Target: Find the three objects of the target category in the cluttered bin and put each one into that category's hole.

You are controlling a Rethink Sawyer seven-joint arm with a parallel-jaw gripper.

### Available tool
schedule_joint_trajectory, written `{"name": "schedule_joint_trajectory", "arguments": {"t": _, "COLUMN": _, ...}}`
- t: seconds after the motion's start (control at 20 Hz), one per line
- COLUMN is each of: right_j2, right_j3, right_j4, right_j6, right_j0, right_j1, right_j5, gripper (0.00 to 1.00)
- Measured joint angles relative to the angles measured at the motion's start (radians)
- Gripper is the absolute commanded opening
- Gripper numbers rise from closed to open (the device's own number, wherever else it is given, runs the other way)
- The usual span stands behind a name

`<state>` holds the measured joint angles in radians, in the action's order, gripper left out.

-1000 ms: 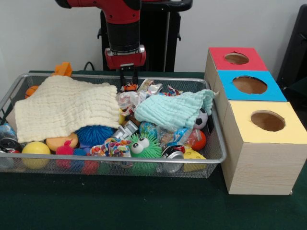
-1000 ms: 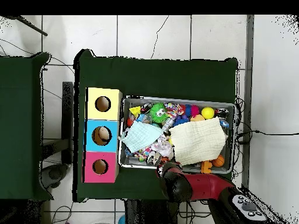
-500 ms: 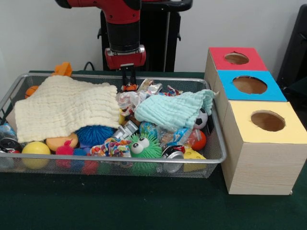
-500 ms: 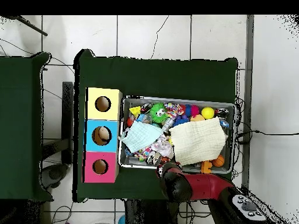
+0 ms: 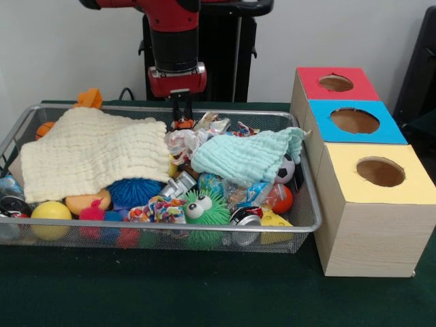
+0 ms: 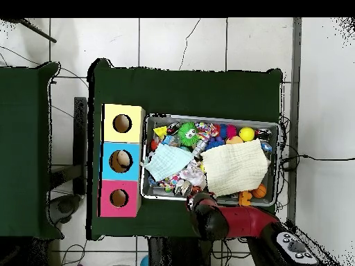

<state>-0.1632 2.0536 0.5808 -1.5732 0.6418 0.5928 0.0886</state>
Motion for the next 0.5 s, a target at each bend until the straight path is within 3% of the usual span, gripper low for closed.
{"name": "schedule_joint_trajectory", "arguments": {"t": 0.5, "right_j2": -0.019, "right_j3": 0.032, "right_j4": -0.002, "right_j6": 0.0, "right_j0": 0.005, "right_j1": 0.099, "right_j5": 0.073, "gripper": 0.0}}
